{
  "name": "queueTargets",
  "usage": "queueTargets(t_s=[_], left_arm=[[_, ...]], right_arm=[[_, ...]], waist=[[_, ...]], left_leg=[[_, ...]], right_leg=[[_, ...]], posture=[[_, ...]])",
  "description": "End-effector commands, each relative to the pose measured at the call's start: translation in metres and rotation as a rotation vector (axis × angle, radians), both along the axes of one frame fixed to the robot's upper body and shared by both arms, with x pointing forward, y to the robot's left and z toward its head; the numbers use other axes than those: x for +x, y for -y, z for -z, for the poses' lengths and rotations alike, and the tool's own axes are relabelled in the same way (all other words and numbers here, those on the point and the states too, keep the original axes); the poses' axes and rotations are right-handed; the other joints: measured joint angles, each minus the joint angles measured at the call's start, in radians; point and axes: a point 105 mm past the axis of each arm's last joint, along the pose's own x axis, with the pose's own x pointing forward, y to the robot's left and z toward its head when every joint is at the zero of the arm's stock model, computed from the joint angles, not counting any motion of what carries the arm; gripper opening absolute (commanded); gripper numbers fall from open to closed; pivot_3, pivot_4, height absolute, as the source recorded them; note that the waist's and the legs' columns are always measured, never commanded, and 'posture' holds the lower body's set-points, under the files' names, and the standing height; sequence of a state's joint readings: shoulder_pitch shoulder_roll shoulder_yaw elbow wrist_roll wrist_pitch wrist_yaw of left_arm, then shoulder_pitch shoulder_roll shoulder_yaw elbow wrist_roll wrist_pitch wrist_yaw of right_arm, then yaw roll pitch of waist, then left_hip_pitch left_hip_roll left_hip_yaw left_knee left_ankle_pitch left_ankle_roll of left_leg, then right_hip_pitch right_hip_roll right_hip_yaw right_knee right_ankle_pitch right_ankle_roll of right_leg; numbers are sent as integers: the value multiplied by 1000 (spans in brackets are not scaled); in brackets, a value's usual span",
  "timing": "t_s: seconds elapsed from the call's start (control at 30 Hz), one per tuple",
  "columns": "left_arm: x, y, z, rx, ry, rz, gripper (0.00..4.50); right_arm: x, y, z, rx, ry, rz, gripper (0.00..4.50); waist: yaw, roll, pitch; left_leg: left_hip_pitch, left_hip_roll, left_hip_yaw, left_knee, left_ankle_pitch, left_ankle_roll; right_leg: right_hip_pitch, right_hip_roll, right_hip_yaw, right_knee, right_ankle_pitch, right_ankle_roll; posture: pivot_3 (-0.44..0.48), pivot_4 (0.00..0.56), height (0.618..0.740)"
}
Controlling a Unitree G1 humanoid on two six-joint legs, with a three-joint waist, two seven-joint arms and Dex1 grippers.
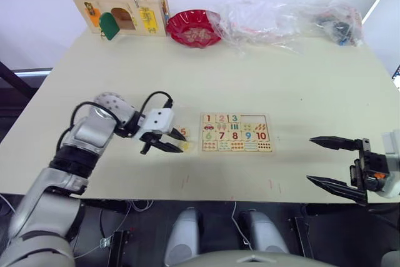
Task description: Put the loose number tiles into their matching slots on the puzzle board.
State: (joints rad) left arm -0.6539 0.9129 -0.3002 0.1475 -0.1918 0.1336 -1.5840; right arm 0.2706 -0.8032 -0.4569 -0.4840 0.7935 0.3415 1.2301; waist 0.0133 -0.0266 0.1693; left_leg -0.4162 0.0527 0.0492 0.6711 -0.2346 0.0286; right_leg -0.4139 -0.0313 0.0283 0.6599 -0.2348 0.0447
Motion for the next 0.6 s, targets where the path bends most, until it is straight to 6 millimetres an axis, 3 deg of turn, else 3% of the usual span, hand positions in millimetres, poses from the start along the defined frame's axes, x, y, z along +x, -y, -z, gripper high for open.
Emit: queueTargets(t_s=[0.03,0.3,0.6], left_arm=[[-8,8,-34,-27,-10,-29,1004],[3,46,-78,94,55,-153,1004],[37,99,-75,113,78,-144,1004]], right_arm=[[-2,4,-14,15,77,38,4500],[-9,18,-19,29,119,145,4500],[-12,22,-22,23,156,199,4500]], waist=[[2,0,0],[6,-1,1],[0,0,1]], left_leg=[[0,0,0,0,0,0],[-1,-1,-3,1,0,0],[0,-3,-3,1,0,0]], right_leg=[[0,0,0,0,0,0],[1,1,-1,0,-1,2],[1,1,0,1,-1,3]], posture=[[0,150,740],[0,150,740],[0,150,740]])
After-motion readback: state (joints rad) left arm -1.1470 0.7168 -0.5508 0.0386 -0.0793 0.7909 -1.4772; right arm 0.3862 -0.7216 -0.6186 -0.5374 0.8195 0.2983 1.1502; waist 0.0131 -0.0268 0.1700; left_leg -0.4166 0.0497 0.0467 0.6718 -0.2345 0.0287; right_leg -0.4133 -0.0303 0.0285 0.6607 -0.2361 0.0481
